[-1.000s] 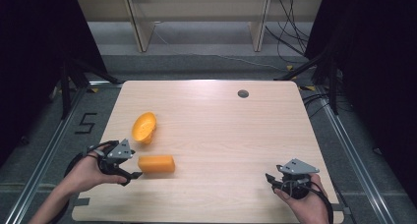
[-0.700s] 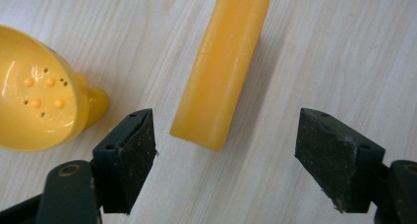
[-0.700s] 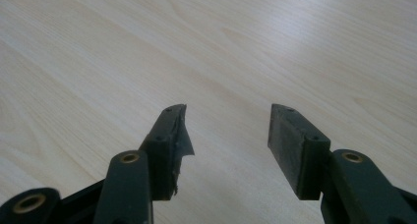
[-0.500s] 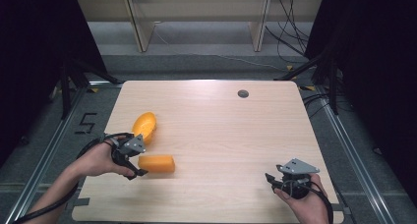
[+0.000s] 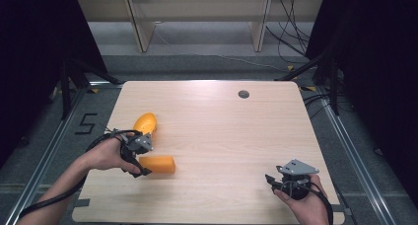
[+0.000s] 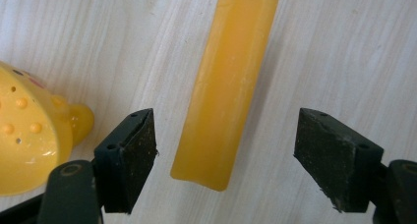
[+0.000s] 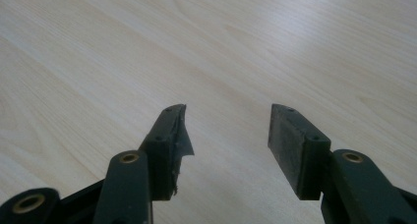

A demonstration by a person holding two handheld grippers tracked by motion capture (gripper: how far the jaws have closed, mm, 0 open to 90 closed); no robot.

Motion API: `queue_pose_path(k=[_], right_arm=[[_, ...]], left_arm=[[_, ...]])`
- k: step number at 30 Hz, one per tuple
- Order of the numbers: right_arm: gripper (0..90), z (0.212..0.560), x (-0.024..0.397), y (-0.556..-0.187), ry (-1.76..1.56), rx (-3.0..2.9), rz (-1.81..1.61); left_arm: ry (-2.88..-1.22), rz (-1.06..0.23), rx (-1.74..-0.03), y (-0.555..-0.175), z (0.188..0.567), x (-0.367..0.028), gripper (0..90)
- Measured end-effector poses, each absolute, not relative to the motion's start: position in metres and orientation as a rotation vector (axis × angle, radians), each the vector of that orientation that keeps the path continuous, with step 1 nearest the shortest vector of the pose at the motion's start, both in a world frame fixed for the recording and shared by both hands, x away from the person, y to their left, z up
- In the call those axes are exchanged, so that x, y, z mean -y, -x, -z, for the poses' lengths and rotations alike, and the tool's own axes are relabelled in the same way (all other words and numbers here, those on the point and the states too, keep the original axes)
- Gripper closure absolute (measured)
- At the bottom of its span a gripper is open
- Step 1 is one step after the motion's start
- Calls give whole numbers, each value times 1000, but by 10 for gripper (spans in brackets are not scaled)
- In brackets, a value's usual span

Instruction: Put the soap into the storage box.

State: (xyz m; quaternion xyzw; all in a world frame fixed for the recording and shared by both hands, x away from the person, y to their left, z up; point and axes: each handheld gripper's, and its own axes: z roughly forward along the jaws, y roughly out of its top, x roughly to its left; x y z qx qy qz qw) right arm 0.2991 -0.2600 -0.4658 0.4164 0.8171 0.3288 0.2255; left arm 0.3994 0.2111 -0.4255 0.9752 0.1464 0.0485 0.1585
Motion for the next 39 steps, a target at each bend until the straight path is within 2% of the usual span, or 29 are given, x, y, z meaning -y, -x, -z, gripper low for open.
queue_pose_path(k=[14, 21, 25, 31, 36, 39], right_arm=[[487, 468, 259, -299, -1162, -2266, -909], [486, 468, 259, -298, -1173, -2274, -907], [485, 467, 258, -298, -1195, -2281, -905], [484, 468, 258, -298, -1190, -2284, -900], [483, 469, 259, -299, -1165, -2300, -891], [481, 469, 259, -299, -1165, -2303, -892]], left_arm=[[-2887, -102, -323, -414, 439, -184, 238], [-2923, -75, -282, -419, 446, -175, 320], [-2921, -105, -351, -422, 450, -172, 380], [-2960, -62, -366, -422, 454, -171, 432], [-2984, 11, -319, -424, 463, -169, 559], [-2988, 6, -318, -424, 463, -168, 565]])
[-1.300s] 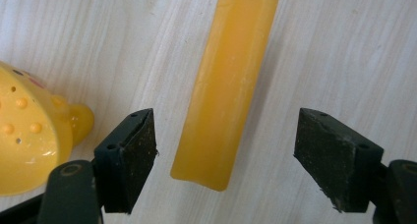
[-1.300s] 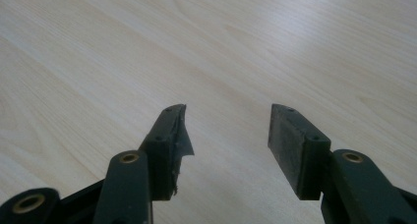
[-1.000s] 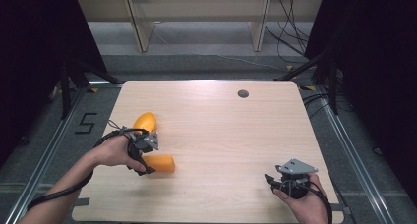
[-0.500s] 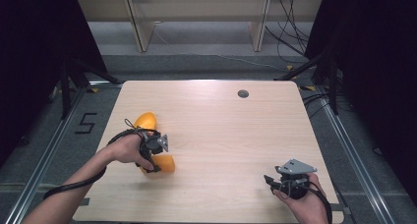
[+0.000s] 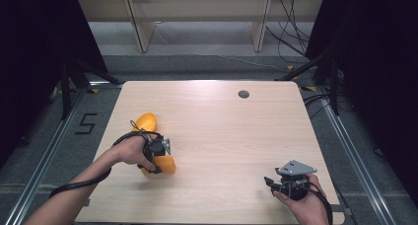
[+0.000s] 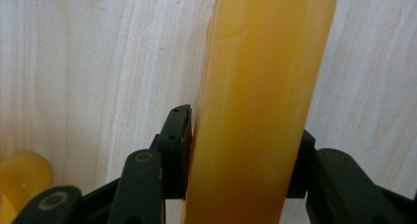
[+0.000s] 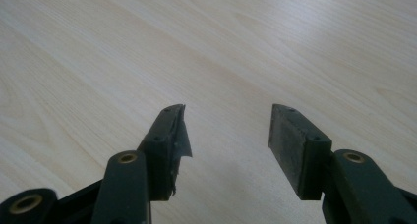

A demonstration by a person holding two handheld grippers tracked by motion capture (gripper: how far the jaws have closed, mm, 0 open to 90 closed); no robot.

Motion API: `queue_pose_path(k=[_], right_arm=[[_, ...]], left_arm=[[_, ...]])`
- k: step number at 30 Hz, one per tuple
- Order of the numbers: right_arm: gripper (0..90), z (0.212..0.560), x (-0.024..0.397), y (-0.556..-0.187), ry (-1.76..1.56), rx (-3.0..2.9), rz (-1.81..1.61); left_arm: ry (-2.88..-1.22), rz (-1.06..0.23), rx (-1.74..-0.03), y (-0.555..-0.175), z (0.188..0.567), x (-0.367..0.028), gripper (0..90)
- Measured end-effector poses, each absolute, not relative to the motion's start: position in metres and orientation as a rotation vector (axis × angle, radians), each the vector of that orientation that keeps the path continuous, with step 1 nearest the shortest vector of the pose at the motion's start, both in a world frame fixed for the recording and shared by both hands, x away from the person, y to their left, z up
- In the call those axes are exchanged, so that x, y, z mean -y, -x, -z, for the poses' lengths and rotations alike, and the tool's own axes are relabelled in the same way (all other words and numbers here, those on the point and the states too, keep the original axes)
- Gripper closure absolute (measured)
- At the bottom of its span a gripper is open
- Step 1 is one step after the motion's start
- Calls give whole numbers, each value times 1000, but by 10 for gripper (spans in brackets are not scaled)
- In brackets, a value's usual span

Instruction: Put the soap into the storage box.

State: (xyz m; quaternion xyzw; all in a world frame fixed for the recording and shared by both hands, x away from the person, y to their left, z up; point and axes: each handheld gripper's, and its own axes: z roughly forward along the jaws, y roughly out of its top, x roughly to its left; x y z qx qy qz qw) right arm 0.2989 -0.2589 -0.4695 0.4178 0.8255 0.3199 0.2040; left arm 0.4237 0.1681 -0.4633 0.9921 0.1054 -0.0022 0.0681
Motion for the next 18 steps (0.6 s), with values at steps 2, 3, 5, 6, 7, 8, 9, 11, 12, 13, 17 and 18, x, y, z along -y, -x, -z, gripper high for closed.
queue_pose_path(k=[2, 3, 5, 6, 7, 8, 9, 11, 12, 13, 17, 18], right_arm=[[481, 470, 259, -299, -1167, -2297, -897], [481, 470, 259, -299, -1167, -2297, -897], [480, 469, 259, -299, -1160, -2305, -891], [480, 469, 259, -299, -1156, -2302, -893], [480, 469, 259, -299, -1157, -2295, -900], [480, 469, 259, -298, -1170, -2296, -902], [480, 469, 259, -298, -1170, -2296, -902], [480, 470, 260, -300, -1168, -2296, -908], [480, 470, 260, -300, -1168, -2296, -908], [479, 471, 259, -300, -1177, -2294, -914], [477, 469, 258, -300, -1172, -2291, -908], [477, 469, 258, -300, -1172, -2291, -908]], left_arm=[[-2985, -13, -378, -424, 463, -167, 579], [-2985, -13, -378, -424, 463, -167, 585], [-2974, -36, -487, -422, 462, -166, 592], [-2957, -38, -561, -421, 462, -166, 595], [-2939, -33, -613, -421, 462, -166, 597], [-2881, -11, -741, -421, 460, -168, 598], [-2881, -11, -741, -421, 460, -168, 599], [-2698, 57, -1018, -421, 458, -174, 602], [-2614, 113, -1159, -419, 457, -174, 602], [-2608, 109, -1160, -418, 455, -177, 603], [-2612, 52, -1226, -413, 452, -180, 603], [-2607, 45, -1243, -413, 450, -180, 603]])
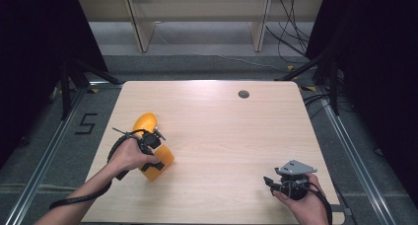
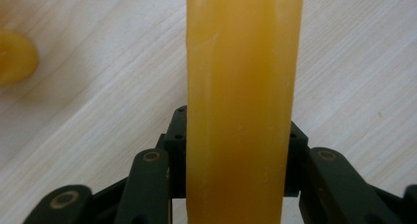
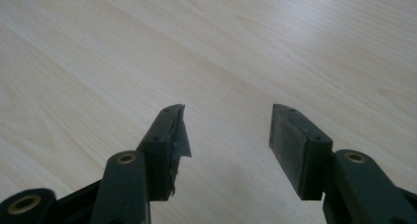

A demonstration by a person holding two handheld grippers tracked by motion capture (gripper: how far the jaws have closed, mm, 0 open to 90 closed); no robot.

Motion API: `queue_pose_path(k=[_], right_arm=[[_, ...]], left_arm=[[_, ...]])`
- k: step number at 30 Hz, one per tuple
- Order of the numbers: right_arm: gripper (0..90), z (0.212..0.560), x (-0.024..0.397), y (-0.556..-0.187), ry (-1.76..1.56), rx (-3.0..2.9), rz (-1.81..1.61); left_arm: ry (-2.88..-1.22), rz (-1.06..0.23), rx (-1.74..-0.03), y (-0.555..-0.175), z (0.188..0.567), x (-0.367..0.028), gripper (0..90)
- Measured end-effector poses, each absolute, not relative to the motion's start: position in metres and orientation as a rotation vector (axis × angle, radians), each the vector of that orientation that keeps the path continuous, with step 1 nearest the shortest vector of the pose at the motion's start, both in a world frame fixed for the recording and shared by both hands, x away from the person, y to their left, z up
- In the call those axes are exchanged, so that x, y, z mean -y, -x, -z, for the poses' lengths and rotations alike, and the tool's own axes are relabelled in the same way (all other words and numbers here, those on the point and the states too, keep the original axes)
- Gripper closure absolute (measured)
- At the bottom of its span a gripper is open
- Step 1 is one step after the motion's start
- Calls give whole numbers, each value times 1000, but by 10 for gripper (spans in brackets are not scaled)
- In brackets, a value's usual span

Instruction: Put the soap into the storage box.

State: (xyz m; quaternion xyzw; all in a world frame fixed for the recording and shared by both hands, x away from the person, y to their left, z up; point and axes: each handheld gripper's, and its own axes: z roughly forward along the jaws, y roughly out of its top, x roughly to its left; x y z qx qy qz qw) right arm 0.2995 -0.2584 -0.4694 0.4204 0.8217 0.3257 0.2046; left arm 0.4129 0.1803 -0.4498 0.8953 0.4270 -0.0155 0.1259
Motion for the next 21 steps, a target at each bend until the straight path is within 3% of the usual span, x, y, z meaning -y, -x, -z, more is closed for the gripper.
queue_pose_path(k=[21], right_arm=[[484, 467, 259, -297, -1222, -2259, -959]], left_arm=[[-2370, -85, -1589, -426, 422, -202, 605]])
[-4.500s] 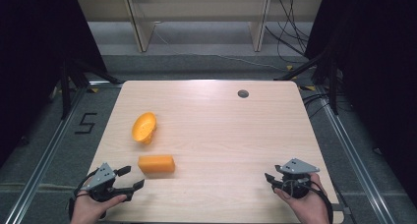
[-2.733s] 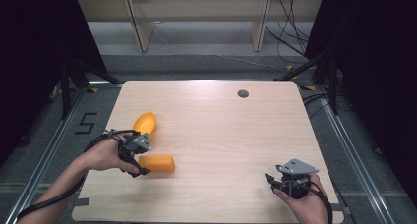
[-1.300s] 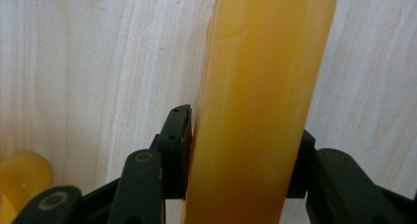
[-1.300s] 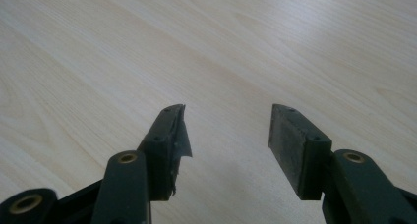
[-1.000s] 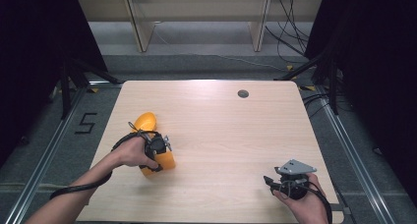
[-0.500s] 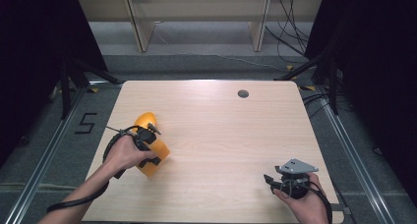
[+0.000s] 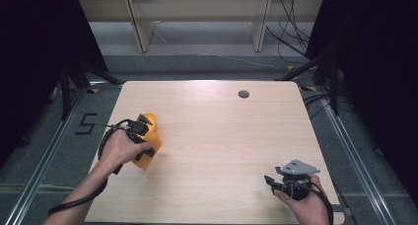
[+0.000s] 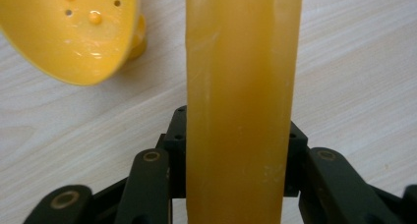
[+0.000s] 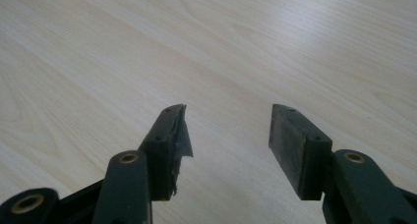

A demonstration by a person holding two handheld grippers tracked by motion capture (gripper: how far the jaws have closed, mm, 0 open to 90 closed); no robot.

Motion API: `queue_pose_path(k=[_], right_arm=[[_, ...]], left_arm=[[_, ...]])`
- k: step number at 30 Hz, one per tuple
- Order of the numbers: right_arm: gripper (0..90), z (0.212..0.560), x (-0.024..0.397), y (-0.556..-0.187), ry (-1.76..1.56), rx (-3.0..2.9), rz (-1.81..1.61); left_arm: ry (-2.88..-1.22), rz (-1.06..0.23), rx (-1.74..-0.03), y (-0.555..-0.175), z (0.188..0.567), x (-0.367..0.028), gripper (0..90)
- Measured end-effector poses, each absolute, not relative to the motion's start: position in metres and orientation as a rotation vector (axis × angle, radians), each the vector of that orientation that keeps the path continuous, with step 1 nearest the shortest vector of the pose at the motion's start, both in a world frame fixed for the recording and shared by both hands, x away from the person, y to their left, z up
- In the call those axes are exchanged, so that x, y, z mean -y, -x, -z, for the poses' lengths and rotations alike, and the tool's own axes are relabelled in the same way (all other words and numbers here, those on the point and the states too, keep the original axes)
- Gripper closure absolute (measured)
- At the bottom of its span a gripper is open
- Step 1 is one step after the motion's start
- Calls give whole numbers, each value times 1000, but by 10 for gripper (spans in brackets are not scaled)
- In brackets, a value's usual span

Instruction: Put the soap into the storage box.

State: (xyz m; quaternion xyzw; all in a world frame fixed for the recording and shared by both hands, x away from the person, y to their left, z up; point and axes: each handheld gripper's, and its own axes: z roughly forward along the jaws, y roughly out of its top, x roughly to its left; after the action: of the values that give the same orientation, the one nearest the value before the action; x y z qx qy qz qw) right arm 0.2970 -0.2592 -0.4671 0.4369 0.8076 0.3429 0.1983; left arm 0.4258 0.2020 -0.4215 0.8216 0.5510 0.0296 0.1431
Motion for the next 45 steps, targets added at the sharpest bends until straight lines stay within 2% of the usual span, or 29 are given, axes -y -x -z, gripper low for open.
queue_pose_path(k=[19, 24, 26, 30, 45], right_arm=[[484, 466, 261, -299, -1193, -2260, -949], [483, 467, 262, -299, -1198, -2261, -953], [483, 467, 262, -299, -1216, -2261, -961], [483, 467, 262, -299, -1207, -2262, -964], [483, 468, 262, -301, -1174, -2265, -984]], left_arm=[[-2276, -109, -1684, -437, 401, -216, 605], [-2299, -125, -1655, -442, 398, -222, 605], [-2259, -107, -1706, -441, 397, -219, 605], [-2287, -136, -1670, -446, 391, -225, 605], [-2245, -132, -1738, -458, 390, -233, 606]])
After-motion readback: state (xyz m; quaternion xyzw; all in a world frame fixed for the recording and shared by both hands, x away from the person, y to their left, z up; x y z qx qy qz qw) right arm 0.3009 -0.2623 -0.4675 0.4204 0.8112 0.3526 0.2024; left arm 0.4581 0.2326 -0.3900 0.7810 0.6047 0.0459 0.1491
